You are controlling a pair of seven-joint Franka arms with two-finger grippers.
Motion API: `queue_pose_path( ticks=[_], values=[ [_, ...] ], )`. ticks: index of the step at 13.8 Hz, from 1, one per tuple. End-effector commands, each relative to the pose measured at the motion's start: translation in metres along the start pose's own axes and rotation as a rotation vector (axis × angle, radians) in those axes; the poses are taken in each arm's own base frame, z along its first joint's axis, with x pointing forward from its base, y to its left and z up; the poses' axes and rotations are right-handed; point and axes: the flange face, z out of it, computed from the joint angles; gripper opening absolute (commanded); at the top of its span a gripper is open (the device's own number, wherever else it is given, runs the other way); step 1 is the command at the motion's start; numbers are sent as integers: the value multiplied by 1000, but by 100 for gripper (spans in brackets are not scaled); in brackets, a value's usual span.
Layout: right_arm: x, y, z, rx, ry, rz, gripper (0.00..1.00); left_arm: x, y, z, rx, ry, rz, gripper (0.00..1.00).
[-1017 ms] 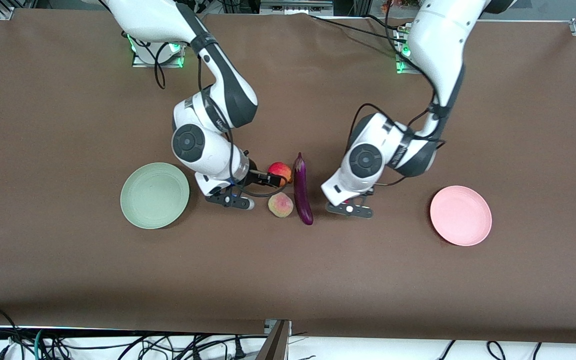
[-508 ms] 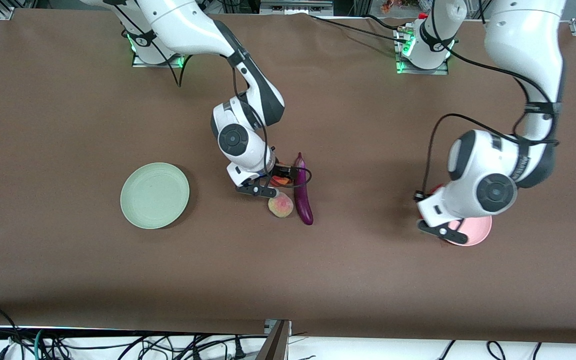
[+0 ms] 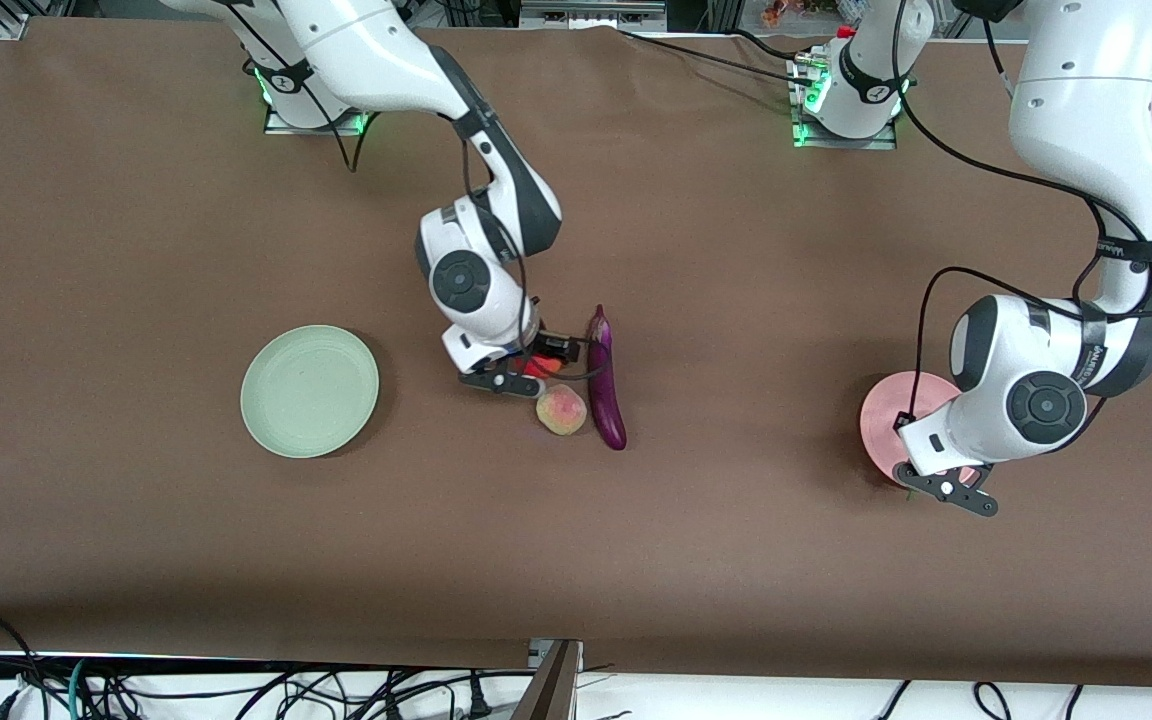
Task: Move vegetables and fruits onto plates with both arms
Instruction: 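Carry the chili to the pink plate while the right gripper carries the pomegranate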
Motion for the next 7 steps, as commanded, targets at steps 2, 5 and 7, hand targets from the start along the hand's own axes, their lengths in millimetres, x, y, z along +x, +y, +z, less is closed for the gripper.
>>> queue_pose_path(
  ticks=[2,5,7],
  values=[
    [32,63,-125,-26,-115,-86,18,-2,9,10,-40,-4,12,36],
    [80,170,-150,-91,-170,-207,24,-4,12,16,-46,-16,10,100],
    [106,233,-122,-125,-155,-239,38,-1,19,7,-45,-8,16,100]
  ],
)
